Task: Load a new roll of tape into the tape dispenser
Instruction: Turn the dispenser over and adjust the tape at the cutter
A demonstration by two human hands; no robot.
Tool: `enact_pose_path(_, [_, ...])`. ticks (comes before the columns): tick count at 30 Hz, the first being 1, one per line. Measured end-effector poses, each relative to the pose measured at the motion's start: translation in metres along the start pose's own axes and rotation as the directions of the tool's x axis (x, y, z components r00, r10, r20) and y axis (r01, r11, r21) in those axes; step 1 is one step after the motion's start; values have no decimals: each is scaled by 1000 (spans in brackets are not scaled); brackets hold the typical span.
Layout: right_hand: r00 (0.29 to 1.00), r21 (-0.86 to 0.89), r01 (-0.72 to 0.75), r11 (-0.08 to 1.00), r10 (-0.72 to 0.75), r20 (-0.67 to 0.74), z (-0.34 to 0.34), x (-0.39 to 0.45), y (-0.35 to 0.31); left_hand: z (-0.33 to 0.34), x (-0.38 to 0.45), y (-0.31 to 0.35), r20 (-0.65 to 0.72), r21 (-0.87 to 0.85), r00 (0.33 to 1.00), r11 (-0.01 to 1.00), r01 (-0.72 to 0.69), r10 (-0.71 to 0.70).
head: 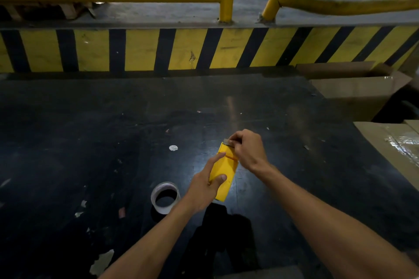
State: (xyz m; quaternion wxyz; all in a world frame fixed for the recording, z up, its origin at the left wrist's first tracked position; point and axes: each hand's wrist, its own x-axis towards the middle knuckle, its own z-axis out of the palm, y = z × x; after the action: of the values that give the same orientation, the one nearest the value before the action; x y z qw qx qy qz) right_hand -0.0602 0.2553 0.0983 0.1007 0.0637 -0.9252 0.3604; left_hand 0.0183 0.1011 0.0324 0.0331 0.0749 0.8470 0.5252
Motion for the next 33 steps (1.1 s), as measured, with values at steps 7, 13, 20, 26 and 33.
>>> enact_pose_path(7, [970,-218,148,965,-185,-160,22,-26,7,13,-1,11,-76,-41,996,998,46,-49])
enact_pose_path(13, [941,-188,172,967,-217,-258,13,-25,2,15,15,18,-63,-73,994,994,83,-88])
enact_pose_path(20, [929,-287,169,943,-250,-274,6,-15,11,16,29,33,-106,-42,992,997,60,-65])
enact_pose_path(26, [978,20,-185,983,186,-95,10,-31,13,15,37,33,-213,228,972,972,-52,102])
enact_pose_path(33, [928,504,-372,780,329,176,20,-42,14,27,30,26,-223,293,971,956,-13,82])
